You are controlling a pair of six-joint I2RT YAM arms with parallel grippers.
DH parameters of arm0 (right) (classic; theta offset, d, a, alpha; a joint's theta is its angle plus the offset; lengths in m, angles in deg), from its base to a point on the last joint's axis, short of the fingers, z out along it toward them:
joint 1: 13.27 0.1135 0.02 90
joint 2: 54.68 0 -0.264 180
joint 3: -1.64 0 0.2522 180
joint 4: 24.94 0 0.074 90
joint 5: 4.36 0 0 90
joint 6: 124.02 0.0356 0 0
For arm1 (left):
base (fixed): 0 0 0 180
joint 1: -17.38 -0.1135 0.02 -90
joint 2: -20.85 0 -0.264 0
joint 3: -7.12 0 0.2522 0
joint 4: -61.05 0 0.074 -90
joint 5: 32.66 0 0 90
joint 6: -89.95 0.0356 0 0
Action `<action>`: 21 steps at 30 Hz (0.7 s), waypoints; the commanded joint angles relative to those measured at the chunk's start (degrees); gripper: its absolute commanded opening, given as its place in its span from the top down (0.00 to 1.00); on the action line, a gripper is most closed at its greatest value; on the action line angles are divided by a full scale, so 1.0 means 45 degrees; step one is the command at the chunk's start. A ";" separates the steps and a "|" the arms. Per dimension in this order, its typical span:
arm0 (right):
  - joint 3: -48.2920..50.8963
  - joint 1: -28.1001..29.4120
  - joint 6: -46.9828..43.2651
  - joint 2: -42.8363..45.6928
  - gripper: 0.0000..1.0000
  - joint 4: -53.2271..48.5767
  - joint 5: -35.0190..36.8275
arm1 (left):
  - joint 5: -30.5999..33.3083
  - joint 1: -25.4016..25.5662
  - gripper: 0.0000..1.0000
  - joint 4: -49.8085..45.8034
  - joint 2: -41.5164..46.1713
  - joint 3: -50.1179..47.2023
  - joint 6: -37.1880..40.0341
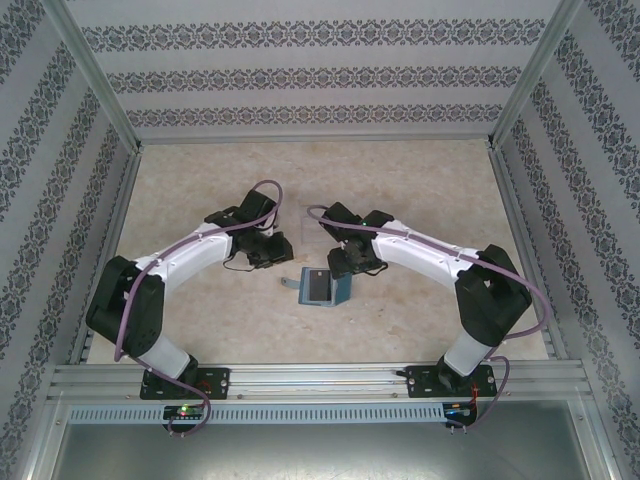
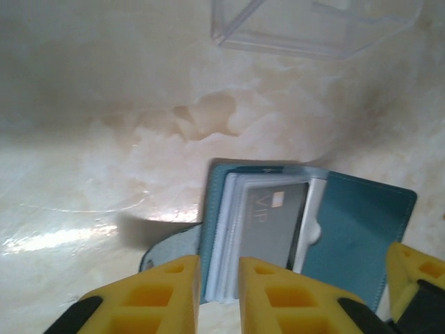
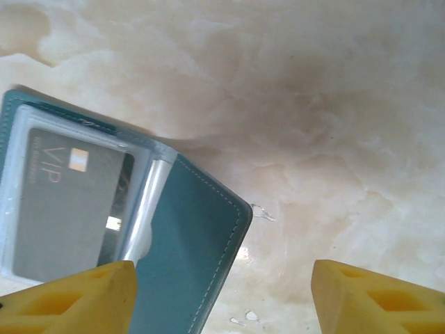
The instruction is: Take the credit cards out of the card holder
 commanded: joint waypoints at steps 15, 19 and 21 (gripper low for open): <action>0.2069 -0.1305 0.1991 0.0816 0.82 0.2774 -0.4062 | -0.1723 0.0962 0.88 0.1895 -0.2409 0.0450 -0.0609; 0.1991 -0.1307 0.1886 0.0554 0.92 0.3126 -0.4307 | -0.1721 0.0976 0.88 0.1848 -0.2375 0.0432 -0.0587; 0.1911 -0.1312 0.1876 0.0463 0.93 0.3332 -0.4509 | -0.1736 0.0981 0.89 0.1883 -0.2336 0.0324 -0.0627</action>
